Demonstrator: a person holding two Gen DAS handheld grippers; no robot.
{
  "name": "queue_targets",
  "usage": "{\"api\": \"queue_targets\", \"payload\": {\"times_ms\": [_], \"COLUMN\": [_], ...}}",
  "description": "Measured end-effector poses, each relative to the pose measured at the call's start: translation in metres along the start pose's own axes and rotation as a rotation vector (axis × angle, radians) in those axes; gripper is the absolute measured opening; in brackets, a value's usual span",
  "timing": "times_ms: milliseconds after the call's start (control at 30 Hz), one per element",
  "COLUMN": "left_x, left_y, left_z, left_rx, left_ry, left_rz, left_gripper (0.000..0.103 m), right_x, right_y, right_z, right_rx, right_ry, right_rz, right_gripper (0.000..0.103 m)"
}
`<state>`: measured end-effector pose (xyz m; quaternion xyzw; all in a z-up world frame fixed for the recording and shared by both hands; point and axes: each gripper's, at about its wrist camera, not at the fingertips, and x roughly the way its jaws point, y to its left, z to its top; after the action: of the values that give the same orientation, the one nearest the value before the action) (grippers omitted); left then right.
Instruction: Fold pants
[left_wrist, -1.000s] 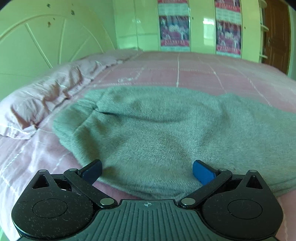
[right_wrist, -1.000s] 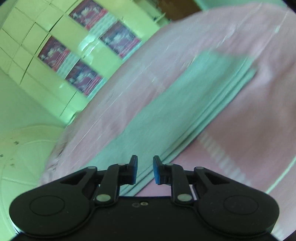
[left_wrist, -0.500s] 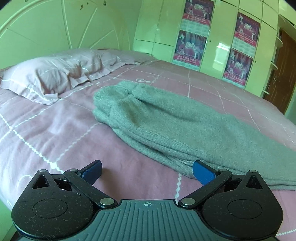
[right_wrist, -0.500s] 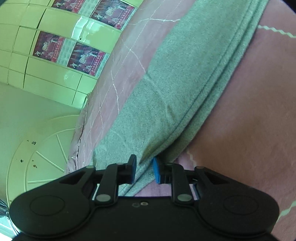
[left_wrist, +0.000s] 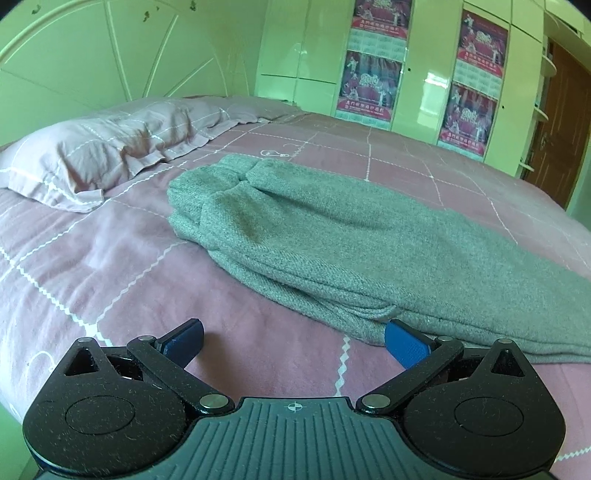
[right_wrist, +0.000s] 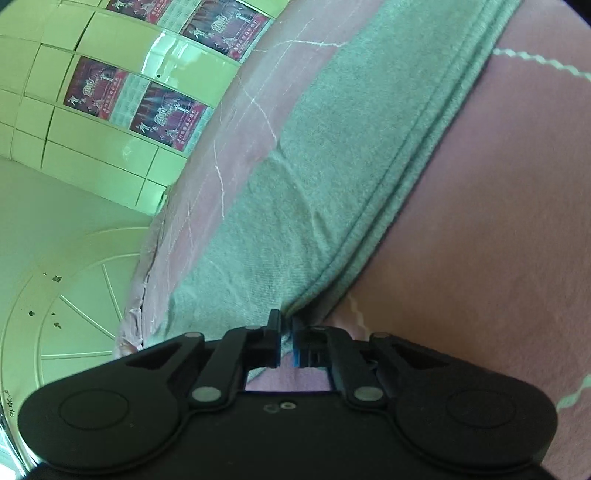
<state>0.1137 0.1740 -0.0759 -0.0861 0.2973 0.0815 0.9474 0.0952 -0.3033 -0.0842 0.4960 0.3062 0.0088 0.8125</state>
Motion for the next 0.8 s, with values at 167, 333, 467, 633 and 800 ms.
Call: {"api": "queue_targets", "payload": {"times_ms": [167, 333, 467, 633, 800], "left_x": [-0.012, -0.001, 0.039, 0.086, 0.056], "left_y": [0.004, -0.027, -0.04, -0.019, -0.001], "left_z": [0.007, 0.047, 0.086, 0.064, 0.075], "left_rx": [-0.031, 0.183, 0.273, 0.346, 0.256], "left_ry": [-0.046, -0.15, -0.141, 0.045, 0.012], "left_rz": [0.021, 0.123, 0.159, 0.164, 0.189], "left_gripper": [0.103, 0.103, 0.103, 0.103, 0.103], "right_x": [-0.036, -0.018, 0.052, 0.151, 0.151], "right_y": [0.025, 0.074, 0.145, 0.189, 0.196], "right_z": [0.005, 0.0, -0.033, -0.073, -0.061], "right_rx": [-0.195, -0.462, -0.707, -0.881, -0.889], "right_ry": [-0.065, -0.062, 0.017, 0.203, 0.164], "right_rz": [-0.055, -0.078, -0.027, -0.114, -0.142], "right_gripper": [0.014, 0.014, 0.014, 0.011, 0.014]}}
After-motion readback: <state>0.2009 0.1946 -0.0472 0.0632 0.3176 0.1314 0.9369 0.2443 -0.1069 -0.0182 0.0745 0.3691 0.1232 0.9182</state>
